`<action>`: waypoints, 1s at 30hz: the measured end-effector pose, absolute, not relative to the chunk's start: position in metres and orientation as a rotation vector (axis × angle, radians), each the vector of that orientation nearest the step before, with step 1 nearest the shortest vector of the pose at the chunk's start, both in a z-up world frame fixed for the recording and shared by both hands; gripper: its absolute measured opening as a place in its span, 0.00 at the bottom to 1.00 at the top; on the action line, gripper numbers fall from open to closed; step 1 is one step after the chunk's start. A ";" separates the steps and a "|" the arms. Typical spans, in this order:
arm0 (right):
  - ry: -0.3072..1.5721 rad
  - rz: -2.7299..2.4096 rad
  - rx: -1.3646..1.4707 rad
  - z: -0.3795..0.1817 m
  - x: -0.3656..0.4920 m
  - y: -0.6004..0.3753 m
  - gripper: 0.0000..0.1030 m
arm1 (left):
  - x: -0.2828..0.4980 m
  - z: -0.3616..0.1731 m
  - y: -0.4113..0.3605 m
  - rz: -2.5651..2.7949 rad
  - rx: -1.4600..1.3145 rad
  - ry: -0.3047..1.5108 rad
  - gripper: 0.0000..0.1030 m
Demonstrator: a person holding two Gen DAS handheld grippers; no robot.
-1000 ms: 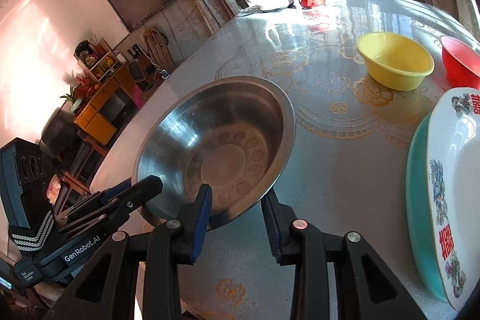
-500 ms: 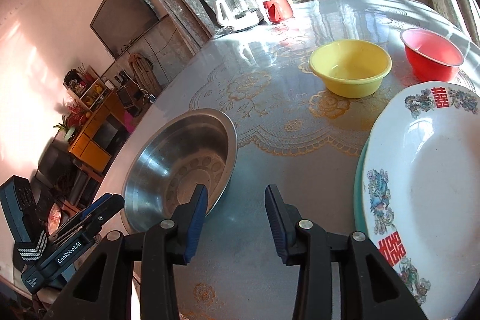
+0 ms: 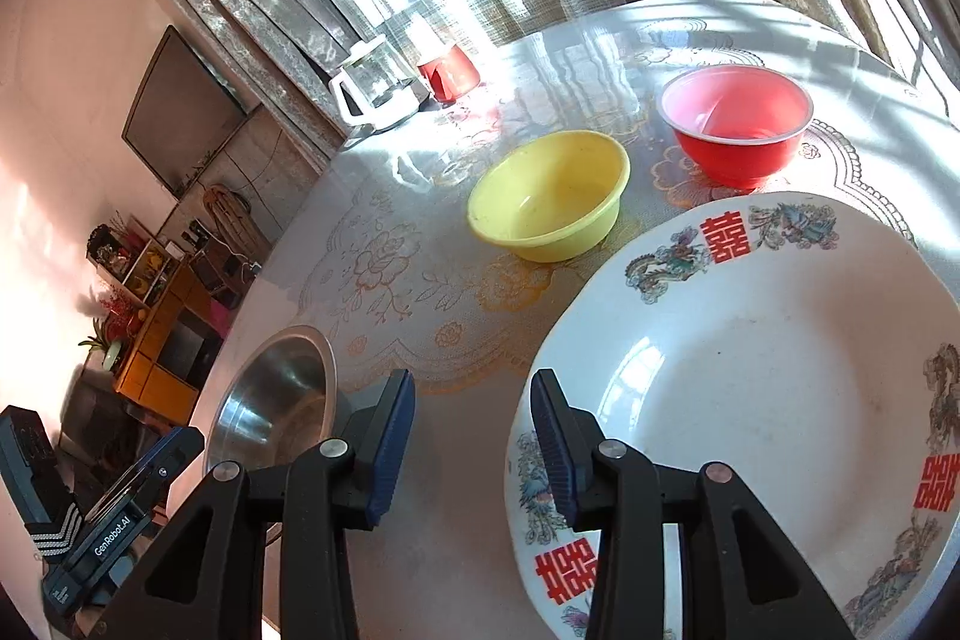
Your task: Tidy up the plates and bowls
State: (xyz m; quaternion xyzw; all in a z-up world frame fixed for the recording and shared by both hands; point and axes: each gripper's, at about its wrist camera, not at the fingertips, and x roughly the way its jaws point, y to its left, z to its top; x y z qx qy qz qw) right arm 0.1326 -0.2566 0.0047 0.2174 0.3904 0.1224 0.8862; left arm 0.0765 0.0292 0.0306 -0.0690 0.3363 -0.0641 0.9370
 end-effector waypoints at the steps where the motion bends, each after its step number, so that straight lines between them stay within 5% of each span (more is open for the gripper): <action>1: 0.808 0.245 0.457 0.007 0.136 -0.261 0.39 | 0.081 0.032 0.023 -0.152 -0.137 0.695 0.50; 16: 0.858 0.164 0.464 0.011 0.205 -0.293 0.39 | 0.165 0.031 -0.038 -0.312 -0.203 0.813 0.51; 23: 0.871 0.124 0.435 0.009 0.231 -0.296 0.39 | 0.201 0.024 -0.057 -0.340 -0.247 0.880 0.41; 30: 0.904 0.071 0.407 0.001 0.258 -0.298 0.36 | 0.235 0.014 -0.079 -0.366 -0.288 0.948 0.41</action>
